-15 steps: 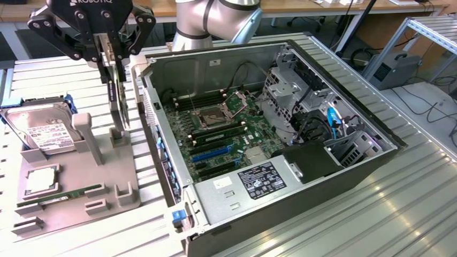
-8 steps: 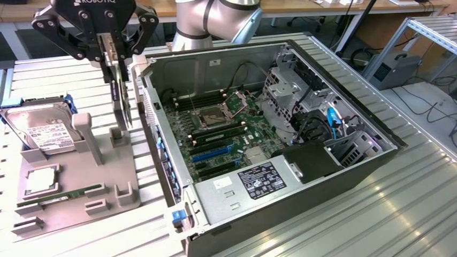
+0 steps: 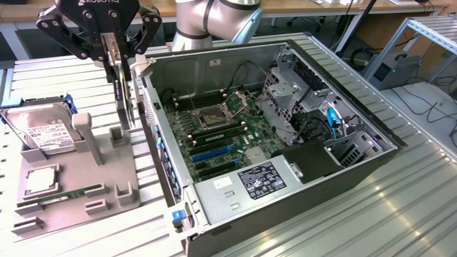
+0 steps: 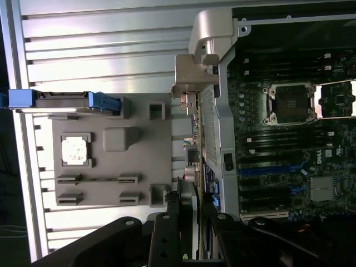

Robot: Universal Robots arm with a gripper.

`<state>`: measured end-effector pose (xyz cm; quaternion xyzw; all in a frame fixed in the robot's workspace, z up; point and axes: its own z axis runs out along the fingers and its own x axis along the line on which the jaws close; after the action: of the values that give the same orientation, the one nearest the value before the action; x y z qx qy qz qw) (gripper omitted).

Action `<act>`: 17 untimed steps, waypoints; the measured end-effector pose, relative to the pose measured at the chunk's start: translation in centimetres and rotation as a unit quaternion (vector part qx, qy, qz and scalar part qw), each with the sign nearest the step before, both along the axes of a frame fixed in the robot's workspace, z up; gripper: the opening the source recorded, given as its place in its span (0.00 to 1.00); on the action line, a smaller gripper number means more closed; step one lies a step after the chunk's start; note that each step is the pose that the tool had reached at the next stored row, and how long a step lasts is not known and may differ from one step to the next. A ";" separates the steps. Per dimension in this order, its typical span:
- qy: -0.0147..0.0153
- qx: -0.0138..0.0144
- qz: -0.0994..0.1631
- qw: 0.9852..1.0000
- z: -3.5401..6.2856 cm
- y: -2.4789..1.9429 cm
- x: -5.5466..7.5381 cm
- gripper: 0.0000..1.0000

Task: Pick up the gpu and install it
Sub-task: 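Pick up the gpu and move the gpu toward the slot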

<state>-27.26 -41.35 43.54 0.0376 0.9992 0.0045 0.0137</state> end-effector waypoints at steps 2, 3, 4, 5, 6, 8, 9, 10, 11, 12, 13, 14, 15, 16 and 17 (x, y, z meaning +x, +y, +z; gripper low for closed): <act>0.000 0.000 0.000 1.000 0.00 0.00 0.1 0.27; 0.000 0.000 0.000 1.000 0.00 0.00 0.1 0.27; 0.000 0.000 0.000 1.000 0.00 0.00 0.2 0.27; 0.000 0.000 0.000 1.000 0.00 0.00 0.2 0.27; 0.000 0.000 0.000 1.000 0.00 0.00 0.3 0.27; 0.000 0.000 0.000 1.000 0.00 0.00 0.3 0.27; 0.000 0.000 0.000 1.000 0.00 0.00 0.4 0.27; 0.000 0.000 0.000 1.000 0.00 0.00 0.4 0.27; 0.000 0.000 0.000 1.000 0.00 0.00 0.5 0.27; 0.000 0.000 0.000 1.000 0.00 0.00 0.6 0.27; 0.000 0.000 0.000 1.000 0.00 0.00 0.7 0.27; 0.000 0.000 0.000 1.000 0.00 0.00 0.7 0.27; 0.000 0.000 0.000 1.000 0.00 0.00 0.7 0.27; 0.000 0.000 0.000 1.000 0.00 0.00 0.8 0.27; 0.000 0.000 0.000 1.000 0.00 0.00 0.9 0.27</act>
<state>-26.38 -41.35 43.54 0.0376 0.9992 0.0045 0.0137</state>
